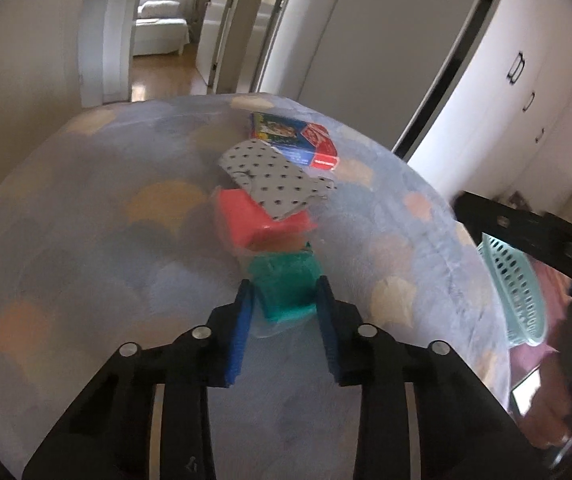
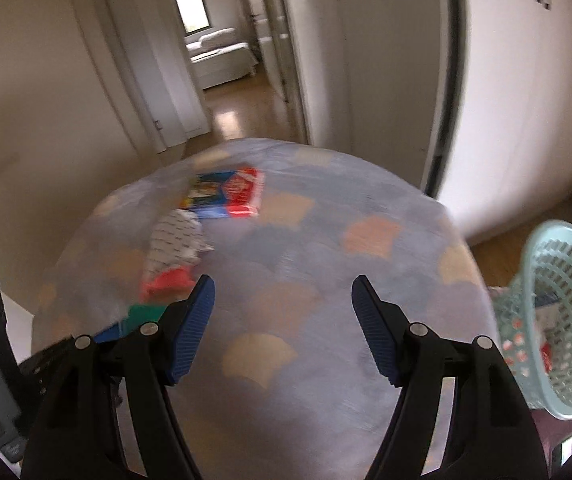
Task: Collect trash
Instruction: 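Grasp the green packet with the left tool while the right tool approaches the polka-dot wrapper, then close the right tool on the white polka-dot paper wrapper and lift it, then carry the green packet and polka-dot wrapper over the basket and open both tools, then grasp the pink packet with the left tool while the right tool grasps the tiger-print card box, then carry the pink packet and card box over the basket and open both tools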
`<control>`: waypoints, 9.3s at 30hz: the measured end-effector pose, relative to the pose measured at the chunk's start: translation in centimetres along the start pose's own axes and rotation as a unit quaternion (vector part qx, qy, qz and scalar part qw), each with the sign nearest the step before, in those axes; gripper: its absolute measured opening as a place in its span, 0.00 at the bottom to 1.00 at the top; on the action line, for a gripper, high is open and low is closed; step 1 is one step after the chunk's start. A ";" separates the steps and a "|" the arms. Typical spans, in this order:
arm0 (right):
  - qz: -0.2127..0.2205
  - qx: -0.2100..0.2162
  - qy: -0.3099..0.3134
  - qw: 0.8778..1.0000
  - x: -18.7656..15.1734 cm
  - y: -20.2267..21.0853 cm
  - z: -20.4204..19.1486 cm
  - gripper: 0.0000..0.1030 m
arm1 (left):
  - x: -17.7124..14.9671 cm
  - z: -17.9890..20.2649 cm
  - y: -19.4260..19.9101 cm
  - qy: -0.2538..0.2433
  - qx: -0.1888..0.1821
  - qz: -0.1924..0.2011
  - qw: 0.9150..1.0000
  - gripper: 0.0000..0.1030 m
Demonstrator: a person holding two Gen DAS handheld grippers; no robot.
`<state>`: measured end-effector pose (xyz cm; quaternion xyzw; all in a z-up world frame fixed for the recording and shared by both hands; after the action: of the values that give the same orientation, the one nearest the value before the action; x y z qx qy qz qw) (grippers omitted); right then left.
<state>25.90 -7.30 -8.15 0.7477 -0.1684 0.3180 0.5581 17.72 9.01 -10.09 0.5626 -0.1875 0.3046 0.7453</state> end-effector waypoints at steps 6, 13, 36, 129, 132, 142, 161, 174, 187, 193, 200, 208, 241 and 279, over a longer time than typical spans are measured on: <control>-0.023 0.032 0.021 0.999 0.7 -3.1 -3.7 0.65 | -0.3 -1.4 0.5 0.003 -0.030 -0.004 1.000 0.32; -0.030 0.037 0.029 0.998 1.0 -4.2 -5.4 0.65 | 0.1 -0.8 0.4 -0.017 -0.002 0.008 1.000 0.80; -0.047 0.055 0.022 0.997 1.6 -8.2 -6.6 0.65 | 0.8 -4.7 1.3 0.001 0.102 0.049 0.994 0.44; 0.092 -0.131 -0.264 0.951 -10.4 14.2 31.8 0.12 | -2.5 35.2 -13.9 -0.239 -0.186 -0.085 0.949 0.52; 0.084 -0.133 -0.265 0.951 -9.9 13.4 31.7 0.18 | -2.6 35.2 -14.2 -0.236 -0.185 -0.082 0.950 0.59; 0.072 -0.131 -0.277 0.949 -9.6 11.8 32.0 0.40 | -2.1 33.6 -13.3 -0.225 -0.178 -0.072 0.955 0.66; 0.076 -0.073 -0.195 0.975 -7.1 11.4 24.1 0.40 | 0.3 24.1 -5.3 -0.152 -0.136 -0.007 0.979 0.66; 0.053 -0.034 -0.114 0.991 -4.9 7.5 15.0 0.40 | 2.7 9.0 -1.8 -0.038 -0.011 0.037 0.999 0.66; 0.020 -0.009 -0.056 0.998 -3.9 1.7 7.3 0.40 | 3.9 0.7 -4.2 0.023 0.036 0.008 0.999 0.75; 0.013 -0.011 -0.021 1.000 -2.4 0.4 5.5 0.40 | 4.2 1.1 -6.0 -0.007 0.064 -0.010 0.998 0.72; 0.019 0.002 0.018 1.000 1.6 -2.1 2.8 0.40 | 4.4 0.6 -6.2 -0.027 0.084 0.014 0.996 0.53; -0.002 0.066 -0.012 0.998 6.5 -8.4 1.6 0.40 | 3.9 0.3 -4.4 -0.004 0.080 0.072 0.994 0.53; -0.059 0.109 0.120 0.985 4.3 -12.1 -6.3 0.63 | 4.7 -2.6 -4.1 0.076 0.079 0.060 0.992 0.53; 0.016 0.014 0.090 0.996 2.7 -4.4 -1.5 0.61 | 4.1 1.1 -1.4 0.023 0.079 0.093 0.992 0.54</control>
<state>30.17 -4.18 -9.31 0.7209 -0.1245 0.3954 0.5554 21.76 8.68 -8.26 0.5924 -0.1972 0.3992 0.6714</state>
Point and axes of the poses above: each gripper's, at about its wrist camera, not at the fingertips, and y roughly against the way its jaws point, z to its right, x to its top, the point moved 2 cm from there along -y, roughly the way its jaws point
